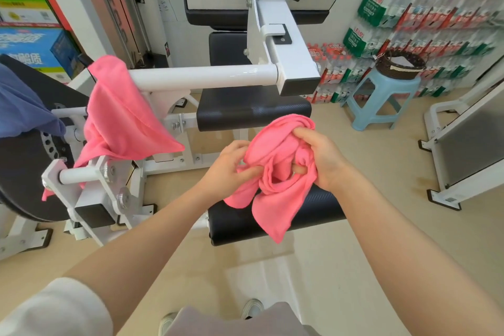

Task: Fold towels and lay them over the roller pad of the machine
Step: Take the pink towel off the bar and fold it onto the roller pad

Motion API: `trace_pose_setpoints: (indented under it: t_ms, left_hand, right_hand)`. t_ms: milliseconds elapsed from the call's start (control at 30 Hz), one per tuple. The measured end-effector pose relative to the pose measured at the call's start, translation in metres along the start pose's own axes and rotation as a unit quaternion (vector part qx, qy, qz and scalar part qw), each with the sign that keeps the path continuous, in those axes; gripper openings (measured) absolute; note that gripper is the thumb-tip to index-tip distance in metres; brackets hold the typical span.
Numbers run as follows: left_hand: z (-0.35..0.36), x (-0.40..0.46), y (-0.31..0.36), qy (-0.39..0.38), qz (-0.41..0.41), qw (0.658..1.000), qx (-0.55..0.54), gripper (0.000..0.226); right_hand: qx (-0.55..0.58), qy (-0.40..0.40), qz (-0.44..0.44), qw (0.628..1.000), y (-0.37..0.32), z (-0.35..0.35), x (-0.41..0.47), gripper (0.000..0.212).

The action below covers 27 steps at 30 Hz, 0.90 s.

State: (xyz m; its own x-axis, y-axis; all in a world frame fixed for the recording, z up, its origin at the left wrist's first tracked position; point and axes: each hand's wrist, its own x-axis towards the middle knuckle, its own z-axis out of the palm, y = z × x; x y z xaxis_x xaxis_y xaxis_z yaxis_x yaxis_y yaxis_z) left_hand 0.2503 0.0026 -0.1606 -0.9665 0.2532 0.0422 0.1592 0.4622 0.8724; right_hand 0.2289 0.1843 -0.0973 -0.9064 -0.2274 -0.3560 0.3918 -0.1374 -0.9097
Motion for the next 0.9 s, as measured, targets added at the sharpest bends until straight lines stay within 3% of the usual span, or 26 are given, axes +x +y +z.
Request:
trace_pose_setpoints:
  t_ms: [100,200,333,400,467,567,667,800,900]
  left_hand:
    - [-0.001,0.0,-0.001,0.004,0.018,0.999,0.032,0.048]
    - [-0.009,-0.002,-0.004,0.01,-0.016,1.0,-0.023,0.009]
    - [-0.019,-0.009,-0.013,-0.033,-0.096,0.994,-0.026,0.008]
    - [-0.02,-0.014,-0.015,-0.015,-0.132,0.984,-0.119,0.013]
    - [-0.021,-0.014,-0.008,0.046,-0.161,0.943,-0.289,0.016]
    - [-0.024,-0.005,0.007,0.083,-0.144,0.904,-0.394,0.02]
    - [-0.019,0.001,0.023,0.114,-0.163,0.898,-0.393,0.024]
    - [-0.009,0.004,0.027,0.109,-0.192,0.925,-0.309,0.031]
    - [-0.003,0.0,0.029,0.053,-0.167,0.965,-0.197,0.029]
  right_hand:
    - [0.043,0.013,0.011,0.999,-0.003,-0.005,-0.003,0.031]
    - [0.035,0.104,-0.011,0.994,-0.004,-0.013,0.0,0.02]
    - [0.075,0.164,0.0,0.984,-0.004,-0.025,0.003,0.015]
    - [0.087,0.175,0.02,0.981,-0.002,-0.03,0.006,0.017]
    - [0.07,0.194,0.027,0.978,-0.002,-0.033,0.008,0.018]
    - [-0.055,0.203,0.027,0.977,0.001,-0.031,0.009,0.018]
    - [-0.165,0.173,0.0,0.971,0.011,-0.02,0.007,0.046]
    - [-0.169,0.133,-0.08,0.973,0.016,0.0,-0.001,0.013]
    - [-0.12,0.049,-0.072,0.989,0.013,0.011,-0.01,0.015]
